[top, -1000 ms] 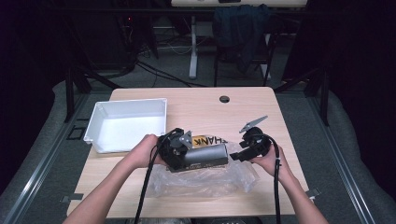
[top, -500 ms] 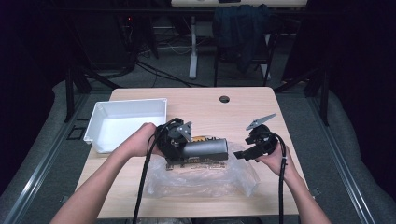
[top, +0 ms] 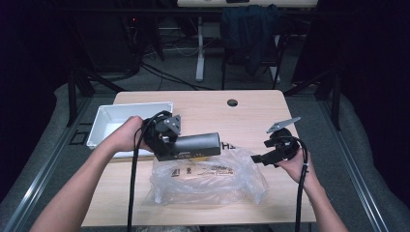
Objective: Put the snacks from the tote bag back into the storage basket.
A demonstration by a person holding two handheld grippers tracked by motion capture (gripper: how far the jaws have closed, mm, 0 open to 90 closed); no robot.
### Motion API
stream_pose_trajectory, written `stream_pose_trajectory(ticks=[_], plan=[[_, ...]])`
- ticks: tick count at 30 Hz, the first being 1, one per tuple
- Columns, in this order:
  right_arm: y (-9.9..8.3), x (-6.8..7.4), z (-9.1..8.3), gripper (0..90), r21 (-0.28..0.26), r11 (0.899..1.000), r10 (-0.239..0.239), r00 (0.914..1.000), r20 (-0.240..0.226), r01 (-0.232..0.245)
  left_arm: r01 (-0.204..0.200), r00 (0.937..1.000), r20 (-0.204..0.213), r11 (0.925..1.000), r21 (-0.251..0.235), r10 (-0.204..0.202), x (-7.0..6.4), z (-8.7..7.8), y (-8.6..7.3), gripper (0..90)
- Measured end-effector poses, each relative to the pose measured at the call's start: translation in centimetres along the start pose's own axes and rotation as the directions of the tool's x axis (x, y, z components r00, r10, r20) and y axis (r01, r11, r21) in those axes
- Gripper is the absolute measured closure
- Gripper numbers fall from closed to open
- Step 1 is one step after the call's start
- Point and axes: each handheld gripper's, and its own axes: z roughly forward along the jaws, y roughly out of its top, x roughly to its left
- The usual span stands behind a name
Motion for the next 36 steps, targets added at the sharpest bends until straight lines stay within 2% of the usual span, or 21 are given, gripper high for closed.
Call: stream_pose_trajectory(ticks=[4,8,12,13,16,20,25,30,34,36], plan=[[-0.4,-0.2,-0.3,13.8,0.006,1.000,0.006,0.9999,0.012,-0.006,0.005,0.9998,-0.019,0.9999,0.016,-0.005,0.5,-0.9,-1.1,43.1],[-0.8,-0.2,-0.5,13.9,0.002,1.000,0.014,0.9998,0.016,-0.014,0.016,0.9992,-0.036,0.9998,0.008,-0.016,0.9,-2.0,-2.4,43.1],[-1.1,-0.2,-0.7,14.0,-0.003,1.000,0.025,0.9994,0.023,-0.025,0.034,0.9986,-0.042,0.9992,0.020,-0.033,1.5,-2.8,-4.0,43.1],[-1.1,-0.3,-0.7,14.0,0.010,1.000,0.019,0.9993,0.031,-0.020,0.034,0.9986,-0.041,0.9991,0.024,-0.033,1.6,-3.0,-4.4,43.1],[-1.3,-0.4,-0.8,14.0,0.006,1.000,0.026,0.9990,0.036,-0.026,0.053,0.9972,-0.054,0.9981,0.031,-0.051,2.1,-3.5,-5.8,43.1],[-1.6,-0.5,-0.9,14.0,0.010,0.999,0.039,0.9985,0.038,-0.039,0.093,0.9937,-0.063,0.9956,0.005,-0.093,2.8,-4.1,-7.7,43.1],[-2.0,-0.6,-1.0,14.2,-0.001,0.999,0.037,0.9982,0.048,-0.037,0.127,0.9898,-0.067,0.9918,0.019,-0.125,3.7,-4.5,-9.7,43.1],[-2.3,-0.6,-1.2,14.3,-0.008,0.999,0.038,0.9975,0.060,-0.037,0.174,0.9813,-0.085,0.9848,0.003,-0.173,4.7,-5.0,-11.9,43.2],[-2.4,-0.7,-1.4,14.4,-0.016,0.999,0.041,0.9967,0.069,-0.040,0.197,0.9786,-0.065,0.9798,0.031,-0.195,5.4,-4.6,-13.4,43.3],[-2.5,-0.7,-1.4,14.4,-0.015,0.999,0.046,0.9967,0.067,-0.045,0.195,0.9790,-0.070,0.9799,0.045,-0.191,5.6,-4.3,-13.9,43.4]])
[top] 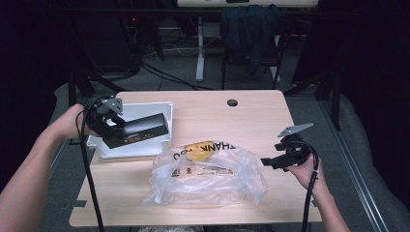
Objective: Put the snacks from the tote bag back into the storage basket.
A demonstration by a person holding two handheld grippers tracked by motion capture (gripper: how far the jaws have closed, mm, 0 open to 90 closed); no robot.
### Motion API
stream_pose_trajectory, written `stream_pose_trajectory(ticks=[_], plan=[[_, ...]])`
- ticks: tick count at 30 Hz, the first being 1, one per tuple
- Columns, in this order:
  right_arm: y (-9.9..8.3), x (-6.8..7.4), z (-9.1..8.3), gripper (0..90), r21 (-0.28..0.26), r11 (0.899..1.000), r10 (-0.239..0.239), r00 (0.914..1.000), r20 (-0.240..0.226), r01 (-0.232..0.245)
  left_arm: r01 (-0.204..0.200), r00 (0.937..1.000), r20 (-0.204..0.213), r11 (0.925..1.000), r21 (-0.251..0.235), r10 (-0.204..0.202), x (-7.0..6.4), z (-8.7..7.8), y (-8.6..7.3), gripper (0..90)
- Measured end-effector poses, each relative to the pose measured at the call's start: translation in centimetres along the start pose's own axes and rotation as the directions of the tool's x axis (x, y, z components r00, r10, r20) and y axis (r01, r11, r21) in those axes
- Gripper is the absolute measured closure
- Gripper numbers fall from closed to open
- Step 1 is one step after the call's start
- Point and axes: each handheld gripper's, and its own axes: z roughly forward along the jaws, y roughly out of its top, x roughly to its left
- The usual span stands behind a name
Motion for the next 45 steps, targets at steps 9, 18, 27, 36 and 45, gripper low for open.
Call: stream_pose_trajectory(ticks=[9,18,27,36,45], plan=[[-0.1,0.1,0.2,14.5,0.003,1.000,-0.011,0.9999,-0.002,0.011,-0.023,0.9995,-0.022,0.9980,0.058,0.024,1.6,1.6,-1.3,43.4],[-0.3,-0.1,0.1,14.4,0.000,1.000,-0.009,1.0000,0.002,0.009,-0.011,0.9995,-0.028,0.9963,0.086,0.013,3.0,4.2,-3.1,43.5],[-0.3,-0.2,0.0,14.4,0.007,1.000,-0.011,0.9999,0.002,0.011,-0.014,0.9996,-0.022,0.9943,0.106,0.017,3.5,6.8,-3.8,43.4],[-0.4,-0.1,0.0,14.4,0.005,1.000,-0.012,0.9999,0.006,0.012,-0.052,0.9987,0.000,0.9935,0.101,0.052,3.7,9.2,-3.4,43.4],[-0.3,0.1,0.0,14.4,0.002,1.000,-0.011,0.9998,0.014,0.011,-0.080,0.9967,0.020,0.9892,0.123,0.078,3.6,11.2,-3.2,43.3]])
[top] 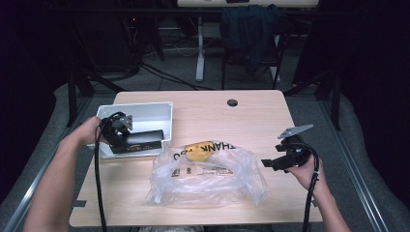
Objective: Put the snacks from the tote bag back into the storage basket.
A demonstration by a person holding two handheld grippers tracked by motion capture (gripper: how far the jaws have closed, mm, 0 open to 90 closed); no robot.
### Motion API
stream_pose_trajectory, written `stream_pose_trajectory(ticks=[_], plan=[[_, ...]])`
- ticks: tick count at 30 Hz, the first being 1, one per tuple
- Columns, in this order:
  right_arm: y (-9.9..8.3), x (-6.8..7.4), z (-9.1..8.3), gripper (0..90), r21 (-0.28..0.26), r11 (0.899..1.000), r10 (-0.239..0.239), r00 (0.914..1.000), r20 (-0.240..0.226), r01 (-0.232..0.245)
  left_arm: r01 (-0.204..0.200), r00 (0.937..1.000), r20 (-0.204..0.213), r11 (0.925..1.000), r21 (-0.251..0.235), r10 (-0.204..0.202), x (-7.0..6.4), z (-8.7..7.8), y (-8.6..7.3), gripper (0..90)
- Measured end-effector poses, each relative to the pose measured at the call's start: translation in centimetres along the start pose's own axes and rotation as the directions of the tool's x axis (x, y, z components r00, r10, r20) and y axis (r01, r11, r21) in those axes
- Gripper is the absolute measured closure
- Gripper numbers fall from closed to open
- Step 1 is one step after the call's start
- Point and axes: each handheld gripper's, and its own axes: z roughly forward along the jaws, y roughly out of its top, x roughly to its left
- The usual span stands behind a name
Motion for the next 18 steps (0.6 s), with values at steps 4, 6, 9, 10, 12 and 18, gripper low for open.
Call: stream_pose_trajectory(ticks=[4,6,9,10,12,18], plan=[[0.0,0.0,0.0,14.4,0.009,1.000,-0.007,1.0000,-0.006,0.007,0.000,1.0000,-0.002,1.0000,0.004,0.000,0.0,0.6,0.2,43.1],[0.0,0.0,0.0,14.4,0.009,1.000,-0.005,1.0000,-0.007,0.005,-0.010,0.9999,-0.005,0.9999,0.005,0.010,0.0,0.8,0.3,43.0],[0.1,0.0,0.1,14.5,0.020,1.000,-0.008,1.0000,-0.005,0.008,-0.012,0.9998,-0.017,0.9999,0.012,0.012,0.0,1.1,0.5,42.7],[0.1,0.0,0.1,14.5,0.018,1.000,-0.007,1.0000,-0.005,0.007,-0.005,0.9997,-0.022,0.9999,0.016,0.005,0.0,1.2,0.6,42.3],[0.0,0.1,0.2,14.4,0.014,1.000,-0.002,1.0000,-0.002,0.002,0.013,0.9996,-0.025,0.9994,0.033,-0.012,0.0,1.4,0.8,40.6],[0.1,0.0,0.0,14.3,0.014,1.000,-0.003,1.0000,-0.004,0.003,0.065,0.9963,-0.056,0.9979,-0.006,-0.065,0.0,0.8,0.8,26.5]])
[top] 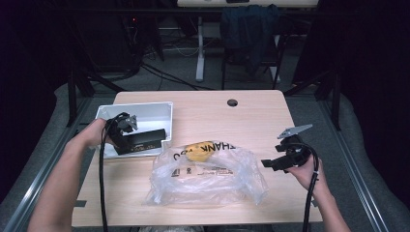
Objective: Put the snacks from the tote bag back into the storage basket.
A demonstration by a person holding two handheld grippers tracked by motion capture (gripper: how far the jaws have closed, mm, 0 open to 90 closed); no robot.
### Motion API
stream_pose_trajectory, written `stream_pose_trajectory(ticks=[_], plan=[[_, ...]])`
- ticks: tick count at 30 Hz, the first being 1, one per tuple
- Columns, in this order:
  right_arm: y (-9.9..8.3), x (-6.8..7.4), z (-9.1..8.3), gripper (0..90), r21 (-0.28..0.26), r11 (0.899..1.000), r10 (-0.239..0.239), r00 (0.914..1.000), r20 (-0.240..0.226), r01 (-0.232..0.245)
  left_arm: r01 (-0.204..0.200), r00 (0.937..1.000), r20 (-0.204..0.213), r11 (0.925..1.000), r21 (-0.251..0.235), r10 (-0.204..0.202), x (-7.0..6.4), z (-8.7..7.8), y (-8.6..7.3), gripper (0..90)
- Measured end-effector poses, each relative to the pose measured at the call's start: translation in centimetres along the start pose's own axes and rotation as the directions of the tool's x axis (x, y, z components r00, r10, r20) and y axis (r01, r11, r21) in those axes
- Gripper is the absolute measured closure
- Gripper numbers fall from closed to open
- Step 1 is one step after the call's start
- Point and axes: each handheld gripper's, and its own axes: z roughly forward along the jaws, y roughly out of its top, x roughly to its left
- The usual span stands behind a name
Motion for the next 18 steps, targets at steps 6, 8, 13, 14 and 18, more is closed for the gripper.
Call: stream_pose_trajectory(ticks=[6,8,13,14,18], plan=[[0.0,0.0,-0.5,14.3,-0.007,1.000,0.003,0.9999,0.012,-0.003,0.053,0.9970,-0.052,0.9948,-0.087,-0.057,-0.5,-1.5,-0.3,18.8],[-0.1,-0.1,-0.5,14.3,-0.010,1.000,0.007,0.9998,0.016,-0.006,0.076,0.9958,-0.042,0.9917,-0.103,-0.081,-0.8,-2.0,-0.2,15.3],[0.0,0.0,-0.7,14.3,-0.011,1.000,0.002,0.9996,0.030,-0.002,0.146,0.9867,-0.039,0.9672,-0.208,-0.157,-1.8,-3.8,-0.5,13.9],[0.0,0.0,-0.7,14.4,-0.014,1.000,0.006,0.9993,0.037,-0.005,0.163,0.9843,-0.028,0.9584,-0.235,-0.174,-2.0,-4.2,-0.6,13.0],[0.0,0.1,-0.8,14.3,0.002,1.000,-0.002,0.9987,0.051,0.002,0.219,0.9698,-0.039,0.9301,-0.295,-0.241,-3.4,-5.7,-0.9,12.0]])
